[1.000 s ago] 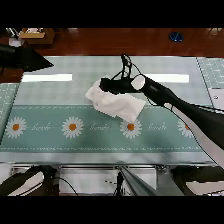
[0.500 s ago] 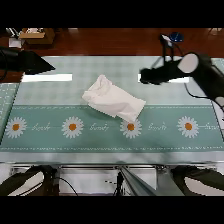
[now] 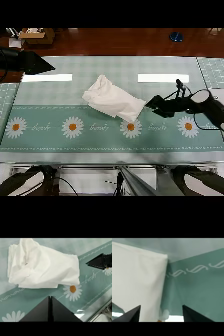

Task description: Fold the shirts.

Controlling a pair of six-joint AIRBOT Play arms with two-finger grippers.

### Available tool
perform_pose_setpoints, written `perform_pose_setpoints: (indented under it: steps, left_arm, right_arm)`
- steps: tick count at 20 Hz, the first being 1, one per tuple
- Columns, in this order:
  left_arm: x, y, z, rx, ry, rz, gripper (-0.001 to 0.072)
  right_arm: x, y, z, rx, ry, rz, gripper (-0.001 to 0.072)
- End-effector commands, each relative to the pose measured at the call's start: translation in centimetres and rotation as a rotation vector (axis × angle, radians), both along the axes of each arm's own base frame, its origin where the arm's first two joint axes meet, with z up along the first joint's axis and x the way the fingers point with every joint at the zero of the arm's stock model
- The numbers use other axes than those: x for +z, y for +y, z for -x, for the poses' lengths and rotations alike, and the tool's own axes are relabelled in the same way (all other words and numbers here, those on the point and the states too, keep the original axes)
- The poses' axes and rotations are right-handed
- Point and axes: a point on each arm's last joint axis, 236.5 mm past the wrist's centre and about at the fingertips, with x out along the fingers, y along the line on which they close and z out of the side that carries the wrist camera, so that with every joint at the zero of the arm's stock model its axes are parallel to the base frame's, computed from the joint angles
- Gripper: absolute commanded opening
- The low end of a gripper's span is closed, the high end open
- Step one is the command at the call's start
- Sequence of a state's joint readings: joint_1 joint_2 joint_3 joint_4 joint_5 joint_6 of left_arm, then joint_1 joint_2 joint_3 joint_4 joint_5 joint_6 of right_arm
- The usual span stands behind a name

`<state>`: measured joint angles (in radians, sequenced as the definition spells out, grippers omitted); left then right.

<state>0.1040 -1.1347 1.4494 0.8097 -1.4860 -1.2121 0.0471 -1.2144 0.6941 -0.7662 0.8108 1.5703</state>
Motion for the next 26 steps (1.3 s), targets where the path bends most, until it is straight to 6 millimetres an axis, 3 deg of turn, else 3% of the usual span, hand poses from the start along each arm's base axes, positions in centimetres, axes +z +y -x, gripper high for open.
perform_pose_setpoints:
  steps: [1, 4, 5, 6, 7, 8, 10, 12, 13, 15, 18, 20, 22, 24, 26]
  left_arm:
    - [0.0, 0.0, 0.0, 0.0, 0.001, 0.0, 0.0022]
    - [0.0, 0.0, 0.0, 0.0, 0.001, 0.0, 0.0022]
    - [0.0, 0.0, 0.0, 0.0, 0.001, 0.0, 0.0022]
    - [0.0, 0.0, 0.0, 0.0, 0.001, 0.0, 0.0022]
    - [0.0, 0.0, 0.0, 0.001, 0.001, -0.002, 0.0022]
    - [-0.2, 0.2, 0.0, 0.003, 0.002, -0.01, 0.0021]
    - [-0.6, 0.7, -0.1, 0.012, 0.004, -0.035, 0.0022]
    - [-1.0, 1.1, -0.2, 0.019, 0.009, -0.056, 0.0022]
    - [-1.1, 1.1, -0.3, 0.019, 0.013, -0.055, 0.0022]
    - [-1.5, 1.1, -0.5, 0.019, 0.023, -0.054, 0.0022]
    - [-2.0, 1.1, -0.8, 0.018, 0.039, -0.053, 0.0021]
    - [-2.3, 1.1, -0.9, 0.014, 0.043, -0.054, 0.0022]
    - [-2.4, 1.1, -1.0, 0.007, 0.041, -0.057, 0.0022]
    - [-2.5, 1.2, -1.0, 0.007, 0.042, -0.057, 0.0021]
    - [-2.5, 1.2, -1.0, -0.001, 0.035, -0.061, 0.0022]
  right_arm:
    - [-2.0, 3.4, -0.6, -0.131, -0.014, -0.09, 0.0589]
    - [-3.4, 6.1, -1.3, -0.19, -0.025, -0.095, 0.0562]
    - [-3.5, 6.5, -1.8, -0.226, -0.032, -0.102, 0.0346]
    - [-3.2, 6.7, -2.2, -0.252, -0.044, -0.11, 0.0055]
    - [-2.2, 7.0, -2.6, -0.245, -0.072, -0.122, 0.0024]
    - [-0.5, 7.0, -3.4, -0.192, -0.143, -0.114, 0.0024]
    - [5.0, 6.4, -4.9, -0.076, -0.322, -0.099, 0.0025]
    - [11.8, 3.9, -6.2, -0.072, -0.46, -0.113, 0.0024]
    - [15.1, 2.2, -6.4, -0.081, -0.509, -0.118, 0.0024]
    - [19.3, -1.5, -5.6, -0.089, -0.532, -0.077, 0.0024]
    - [20.8, -8.5, -2.5, -0.069, -0.438, 0.146, 0.0024]
    - [20.5, -14.7, 0.7, -0.087, -0.324, 0.345, 0.0024]
    - [19.4, -22.2, 5.5, -0.155, -0.119, 0.559, 0.0024]
    - [18.6, -29.2, 11.7, -0.26, 0.118, 0.748, 0.0024]
    - [18.6, -33.8, 18.0, -0.353, 0.334, 0.857, 0.0024]
